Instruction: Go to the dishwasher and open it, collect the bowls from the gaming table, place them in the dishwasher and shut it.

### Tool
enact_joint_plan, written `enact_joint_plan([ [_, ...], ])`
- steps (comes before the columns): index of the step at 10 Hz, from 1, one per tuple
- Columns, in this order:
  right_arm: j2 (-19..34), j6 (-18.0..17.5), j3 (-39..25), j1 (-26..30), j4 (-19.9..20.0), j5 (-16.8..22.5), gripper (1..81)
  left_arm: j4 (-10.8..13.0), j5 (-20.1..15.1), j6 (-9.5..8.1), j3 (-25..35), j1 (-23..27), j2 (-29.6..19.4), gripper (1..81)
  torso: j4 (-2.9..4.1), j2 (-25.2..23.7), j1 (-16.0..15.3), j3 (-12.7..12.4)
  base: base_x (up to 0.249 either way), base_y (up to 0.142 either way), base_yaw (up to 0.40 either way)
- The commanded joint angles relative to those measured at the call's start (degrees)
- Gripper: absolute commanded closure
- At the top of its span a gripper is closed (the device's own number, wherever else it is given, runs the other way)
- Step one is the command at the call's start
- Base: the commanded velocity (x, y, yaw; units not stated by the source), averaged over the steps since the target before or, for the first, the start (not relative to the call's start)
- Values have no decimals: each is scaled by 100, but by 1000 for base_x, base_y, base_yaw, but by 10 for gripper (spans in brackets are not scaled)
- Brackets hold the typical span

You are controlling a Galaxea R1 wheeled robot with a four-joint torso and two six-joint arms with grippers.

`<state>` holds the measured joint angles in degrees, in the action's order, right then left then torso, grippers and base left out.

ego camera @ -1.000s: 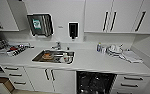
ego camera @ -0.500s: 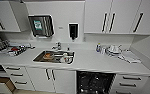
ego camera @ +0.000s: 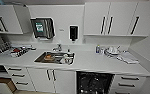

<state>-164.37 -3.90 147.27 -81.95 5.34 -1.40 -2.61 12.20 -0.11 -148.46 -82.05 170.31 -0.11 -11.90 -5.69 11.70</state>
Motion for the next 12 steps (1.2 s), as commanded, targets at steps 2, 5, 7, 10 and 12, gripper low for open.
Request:
enact_joint_plan([
  [2, 59, 3, 20, 305, -15, 298, 10, 68, -236, 20, 27, 299, -41, 10, 0, 35, 35, -15, 0, 0, 0],
  [5, 59, 3, 20, 297, -15, 298, 10, 68, -236, 20, 27, 299, -32, 10, 0, 94, 68, -372, 0, 0, 0],
  [7, 59, 3, 20, 305, -15, 307, 10, 68, -236, 20, 27, 299, -32, 10, 0, 96, 65, -290, 0, 0, 0],
  [10, 59, 3, 20, 305, -15, 307, 10, 68, -236, 29, 27, 299, -23, 10, 0, 685, 455, -465, 0, 0, 0],
  [12, 59, 3, 37, 305, -15, 307, 10, 68, -236, 29, 27, 299, -23, 10, 0, 927, 569, -481, 0, 0, 0],
])
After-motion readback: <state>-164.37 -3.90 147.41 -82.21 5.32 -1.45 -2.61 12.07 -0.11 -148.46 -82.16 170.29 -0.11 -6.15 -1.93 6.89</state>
